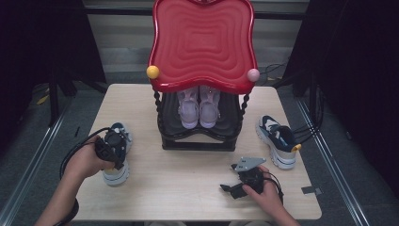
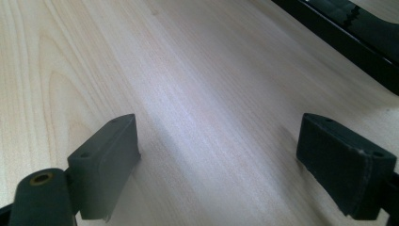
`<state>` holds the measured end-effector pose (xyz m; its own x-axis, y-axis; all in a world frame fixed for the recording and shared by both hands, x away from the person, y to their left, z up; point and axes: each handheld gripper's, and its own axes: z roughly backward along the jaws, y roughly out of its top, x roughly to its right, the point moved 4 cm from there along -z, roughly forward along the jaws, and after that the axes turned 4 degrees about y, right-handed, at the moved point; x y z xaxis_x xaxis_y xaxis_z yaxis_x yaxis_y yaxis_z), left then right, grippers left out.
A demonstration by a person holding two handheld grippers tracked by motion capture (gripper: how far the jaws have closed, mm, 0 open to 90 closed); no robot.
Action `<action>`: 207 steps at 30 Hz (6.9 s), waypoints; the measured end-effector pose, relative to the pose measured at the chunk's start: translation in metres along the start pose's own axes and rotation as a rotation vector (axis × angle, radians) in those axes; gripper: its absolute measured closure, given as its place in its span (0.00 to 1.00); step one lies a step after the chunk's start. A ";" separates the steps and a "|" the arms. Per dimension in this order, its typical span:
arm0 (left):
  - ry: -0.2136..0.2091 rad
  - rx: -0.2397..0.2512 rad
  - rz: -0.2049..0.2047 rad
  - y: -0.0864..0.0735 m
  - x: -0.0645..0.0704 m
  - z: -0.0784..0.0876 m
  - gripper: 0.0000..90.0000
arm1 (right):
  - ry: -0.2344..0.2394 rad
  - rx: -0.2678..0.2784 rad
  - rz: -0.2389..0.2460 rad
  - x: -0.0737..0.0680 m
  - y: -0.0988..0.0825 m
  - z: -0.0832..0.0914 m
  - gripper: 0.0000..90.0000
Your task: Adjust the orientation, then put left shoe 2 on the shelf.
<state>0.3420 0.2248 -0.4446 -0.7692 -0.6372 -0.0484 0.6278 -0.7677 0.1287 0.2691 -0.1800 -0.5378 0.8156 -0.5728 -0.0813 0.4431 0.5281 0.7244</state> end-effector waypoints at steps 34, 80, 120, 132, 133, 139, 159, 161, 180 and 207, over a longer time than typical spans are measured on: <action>-0.026 0.158 -0.128 0.027 0.042 0.021 0.54 | 0.004 -0.001 0.006 0.001 0.001 -0.001 0.14; -0.052 -0.019 -0.313 0.036 0.057 0.009 0.41 | 0.005 0.001 0.002 0.000 0.001 -0.002 0.14; -0.150 -0.119 -0.341 0.037 0.066 -0.023 0.78 | 0.006 0.000 0.005 0.000 0.001 -0.002 0.14; -0.110 -0.112 -0.339 0.038 0.069 -0.020 0.81 | 0.006 0.000 0.005 0.000 0.001 -0.002 0.14; -0.103 -0.111 -0.352 0.039 0.067 -0.018 0.81 | 0.006 0.000 0.005 0.000 0.001 -0.002 0.14; -0.092 -0.104 -0.330 0.040 0.064 -0.005 0.81 | 0.006 0.001 0.002 0.000 0.001 -0.002 0.14; -0.100 -0.100 -0.340 0.050 0.054 0.053 0.81 | 0.006 0.002 0.004 0.000 0.002 -0.002 0.14; -0.096 -0.099 -0.336 0.052 0.053 0.060 0.81 | 0.006 0.001 0.004 0.000 0.002 -0.002 0.14; -0.045 -0.077 -0.347 0.065 0.043 0.130 0.81 | 0.004 0.002 0.003 0.000 0.001 -0.001 0.14; -0.007 0.002 -0.347 0.088 0.039 0.209 0.81 | 0.004 -0.001 0.004 0.000 0.001 -0.001 0.14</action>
<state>0.3419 0.1470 -0.2279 -0.9378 -0.3372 -0.0825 0.3279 -0.9385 0.1081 0.2699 -0.1785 -0.5378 0.8191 -0.5678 -0.0812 0.4399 0.5311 0.7242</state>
